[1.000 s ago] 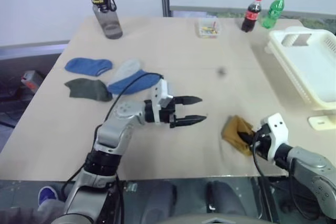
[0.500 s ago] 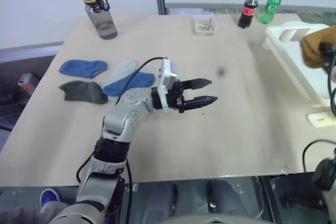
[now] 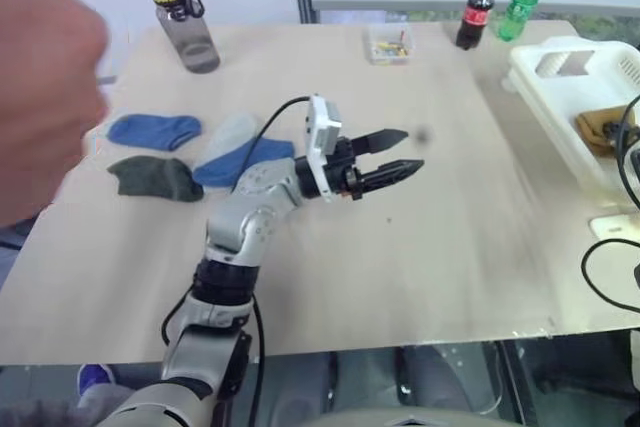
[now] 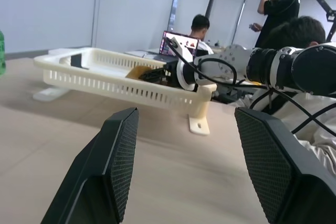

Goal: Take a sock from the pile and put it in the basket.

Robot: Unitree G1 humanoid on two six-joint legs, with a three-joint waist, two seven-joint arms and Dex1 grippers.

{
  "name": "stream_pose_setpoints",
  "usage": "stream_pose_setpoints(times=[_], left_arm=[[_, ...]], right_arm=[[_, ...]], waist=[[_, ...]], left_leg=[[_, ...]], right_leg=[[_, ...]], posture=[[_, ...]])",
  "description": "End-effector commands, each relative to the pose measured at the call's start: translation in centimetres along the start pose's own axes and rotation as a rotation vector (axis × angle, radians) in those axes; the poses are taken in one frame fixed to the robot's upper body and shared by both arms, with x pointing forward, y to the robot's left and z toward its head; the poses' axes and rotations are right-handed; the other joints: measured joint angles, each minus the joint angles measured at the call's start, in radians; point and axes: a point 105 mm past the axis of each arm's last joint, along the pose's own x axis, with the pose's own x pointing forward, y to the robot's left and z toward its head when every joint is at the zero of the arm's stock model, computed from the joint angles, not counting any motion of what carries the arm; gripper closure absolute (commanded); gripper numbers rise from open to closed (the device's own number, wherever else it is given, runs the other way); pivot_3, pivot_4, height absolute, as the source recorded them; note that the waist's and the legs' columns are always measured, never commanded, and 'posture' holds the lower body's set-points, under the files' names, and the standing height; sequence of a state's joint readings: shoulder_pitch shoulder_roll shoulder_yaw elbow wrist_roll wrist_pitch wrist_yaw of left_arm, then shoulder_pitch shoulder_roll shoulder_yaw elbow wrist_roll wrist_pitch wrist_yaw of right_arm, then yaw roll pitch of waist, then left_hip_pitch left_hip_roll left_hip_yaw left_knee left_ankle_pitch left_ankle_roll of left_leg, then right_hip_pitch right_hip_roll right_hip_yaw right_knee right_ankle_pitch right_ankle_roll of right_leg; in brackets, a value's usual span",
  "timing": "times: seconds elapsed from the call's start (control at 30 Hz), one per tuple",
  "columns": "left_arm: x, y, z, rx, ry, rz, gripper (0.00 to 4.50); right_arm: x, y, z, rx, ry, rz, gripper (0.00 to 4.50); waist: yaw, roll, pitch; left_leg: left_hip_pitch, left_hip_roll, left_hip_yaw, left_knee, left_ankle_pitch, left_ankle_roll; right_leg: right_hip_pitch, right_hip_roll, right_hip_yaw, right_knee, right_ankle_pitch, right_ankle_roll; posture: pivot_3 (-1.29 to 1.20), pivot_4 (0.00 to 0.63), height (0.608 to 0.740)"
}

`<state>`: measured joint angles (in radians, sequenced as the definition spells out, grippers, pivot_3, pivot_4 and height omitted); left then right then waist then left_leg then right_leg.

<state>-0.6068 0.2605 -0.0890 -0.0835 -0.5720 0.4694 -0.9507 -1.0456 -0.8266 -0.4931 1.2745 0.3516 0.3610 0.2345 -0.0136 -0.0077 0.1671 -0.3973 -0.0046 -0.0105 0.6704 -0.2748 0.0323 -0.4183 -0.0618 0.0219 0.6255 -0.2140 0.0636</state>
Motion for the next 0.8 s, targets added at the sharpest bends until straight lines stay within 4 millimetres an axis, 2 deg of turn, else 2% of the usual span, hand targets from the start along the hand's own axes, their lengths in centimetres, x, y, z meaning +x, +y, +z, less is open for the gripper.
stream_pose_setpoints(times=[0.03,0.17,0.2,0.27,0.33,0.4,0.43,0.5,0.57,0.7,0.8], left_arm=[[0.5,0.8,0.7,0.051,-0.029,0.065,1.37],[0.1,2.3,0.2,0.064,-0.017,0.164,1.37],[0.0,2.7,0.0,0.074,-0.01,0.19,1.37],[-0.3,3.3,-0.3,0.107,0.009,0.224,1.37],[-0.6,3.7,-0.7,0.112,0.018,0.237,1.37],[-1.1,4.3,-0.9,0.112,0.006,0.258,1.37],[-1.3,4.5,-0.9,0.119,0.003,0.263,1.37],[-2.3,4.8,-1.1,0.165,0.044,0.281,1.37],[-3.6,4.6,-1.4,0.175,0.086,0.267,1.37],[-7.0,4.1,-1.9,0.145,0.16,0.262,1.37],[-10.2,3.4,-2.3,0.103,0.241,0.28,1.37]], right_arm=[[-1.2,-0.5,4.6,-0.132,-0.133,-0.005,0.09],[-2.5,0.2,7.5,-0.11,-0.258,0.039,0.09],[-3.3,1.1,8.5,-0.09,-0.328,0.095,0.09],[-5.4,2.5,8.9,-0.111,-0.396,0.175,0.09],[-8.2,4.5,8.3,-0.271,-0.467,0.256,0.09],[-11.4,7.4,5.8,-0.421,-0.491,0.359,0.09],[-12.4,8.2,4.8,-0.456,-0.49,0.384,0.09],[-15.2,11.2,-0.1,-0.583,-0.423,0.537,0.09],[-17.7,13.0,-4.6,-0.664,-0.338,0.653,0.09],[-20.2,12.4,-10.8,-0.754,-0.15,0.737,0.09],[-21.5,10.6,-13.6,-0.827,-0.035,0.754,0.09]], waist=[[0.001,0.0,0.0],[0.0,0.0,0.0],[0.001,0.0,0.0],[0.003,0.001,0.0],[0.004,0.001,0.0],[0.008,0.002,-0.001],[0.005,0.002,-0.001],[0.004,0.002,-0.001],[-0.002,0.002,-0.001],[0.001,0.002,-0.001],[0.004,0.001,-0.001]], left_leg=[[0.0,0.0,0.0,0.0,0.0,0.0],[0.0,-0.001,0.0,0.0,0.0,0.0],[0.001,-0.001,0.0,0.0,0.0,0.0],[0.0,0.0,-0.001,0.0,0.0,0.0],[0.0,0.0,-0.002,0.0,0.0,0.0],[0.0,0.001,-0.003,0.0,0.0,0.0],[-0.001,0.002,-0.005,0.0,0.0,0.0],[-0.001,0.002,-0.007,0.0,-0.001,0.002],[0.001,0.0,-0.009,0.001,-0.003,0.005],[0.003,0.0,-0.009,0.004,-0.003,0.005],[0.003,0.0,-0.011,0.009,-0.003,0.005]], right_leg=[[0.0,0.0,0.0,0.0,0.0,0.0],[0.0,-0.001,0.001,0.001,0.001,0.001],[0.0,-0.001,0.0,0.001,0.001,0.001],[0.0,-0.001,-0.001,0.002,0.001,0.001],[0.0,0.0,-0.002,0.002,0.001,0.001],[-0.001,-0.001,-0.002,0.002,0.001,0.001],[-0.001,-0.001,-0.003,0.002,0.001,0.001],[-0.002,-0.001,0.0,0.004,0.001,0.002],[-0.001,-0.001,-0.001,0.005,0.001,0.002],[-0.001,-0.001,-0.001,0.01,0.001,0.002],[0.0,-0.001,-0.002,0.012,0.0,0.002]], posture=[[0.0,0.15,0.74],[0.0,0.15,0.74],[0.0,0.15,0.74],[0.0,0.15,0.74],[0.0,0.15,0.74],[0.0,0.15,0.74],[0.0,0.15,0.74],[0.0,0.15,0.74],[0.0,0.15,0.74],[0.0,0.15,0.74],[0.0,0.15,0.74]])
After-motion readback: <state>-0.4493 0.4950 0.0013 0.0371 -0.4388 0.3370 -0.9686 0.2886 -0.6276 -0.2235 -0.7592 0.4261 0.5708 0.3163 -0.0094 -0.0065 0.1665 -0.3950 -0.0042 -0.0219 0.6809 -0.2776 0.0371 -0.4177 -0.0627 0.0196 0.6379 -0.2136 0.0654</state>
